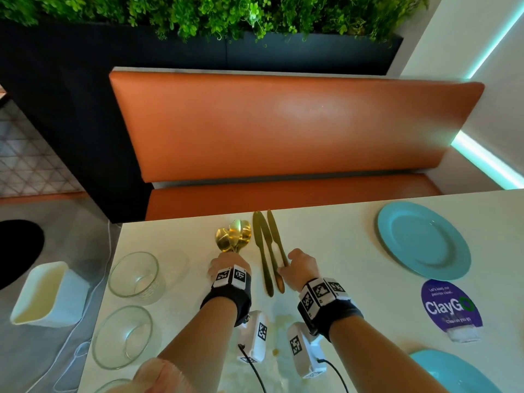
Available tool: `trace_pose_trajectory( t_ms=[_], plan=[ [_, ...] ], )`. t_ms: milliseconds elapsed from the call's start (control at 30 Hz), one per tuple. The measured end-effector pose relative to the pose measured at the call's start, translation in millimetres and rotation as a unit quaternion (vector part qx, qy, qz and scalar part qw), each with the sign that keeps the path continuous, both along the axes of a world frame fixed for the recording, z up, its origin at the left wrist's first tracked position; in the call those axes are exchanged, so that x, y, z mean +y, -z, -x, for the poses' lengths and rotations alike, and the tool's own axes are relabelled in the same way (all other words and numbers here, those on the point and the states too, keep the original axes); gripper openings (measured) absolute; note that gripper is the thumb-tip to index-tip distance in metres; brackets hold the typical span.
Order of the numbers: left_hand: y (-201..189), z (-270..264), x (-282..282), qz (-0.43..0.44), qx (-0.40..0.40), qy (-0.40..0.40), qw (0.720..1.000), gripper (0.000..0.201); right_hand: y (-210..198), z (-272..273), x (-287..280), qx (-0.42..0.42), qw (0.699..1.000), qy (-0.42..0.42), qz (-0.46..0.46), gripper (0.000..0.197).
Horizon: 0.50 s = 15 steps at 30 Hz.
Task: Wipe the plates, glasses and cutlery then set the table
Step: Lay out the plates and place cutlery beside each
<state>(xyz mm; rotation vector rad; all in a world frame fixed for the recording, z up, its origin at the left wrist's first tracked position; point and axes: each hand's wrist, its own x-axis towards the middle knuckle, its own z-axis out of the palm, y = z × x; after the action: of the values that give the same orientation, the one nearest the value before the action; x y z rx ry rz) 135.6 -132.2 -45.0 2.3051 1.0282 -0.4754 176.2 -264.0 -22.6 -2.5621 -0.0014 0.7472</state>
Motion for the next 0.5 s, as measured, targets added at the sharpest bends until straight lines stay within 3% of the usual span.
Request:
trace_pose_trajectory(
  t_ms=[200, 300, 367, 500],
  plan=[
    [0, 6, -8, -0.04, -0.008, 0.04, 0.998, 0.034, 10, -2, 11, -0.031, 0.999, 0.011, 0.027, 0.037],
    [-7, -1, -5, 0.003, -0.009, 0.032, 0.999, 0.038, 13, -5, 16, -0.038, 0.998, 0.028, 0.037, 0.035],
    [-12, -5, -2, 0.06, -0.019, 0.004, 0.998, 0.042, 14, -6, 18, -0.046, 0.997, 0.031, 0.056, 0.028],
    [-13, -6, 3, 0.093, -0.043, -0.037, 0.994, 0.042, 18, -9, 17, -0.026, 0.996, 0.064, 0.053, 0.012]
  ],
)
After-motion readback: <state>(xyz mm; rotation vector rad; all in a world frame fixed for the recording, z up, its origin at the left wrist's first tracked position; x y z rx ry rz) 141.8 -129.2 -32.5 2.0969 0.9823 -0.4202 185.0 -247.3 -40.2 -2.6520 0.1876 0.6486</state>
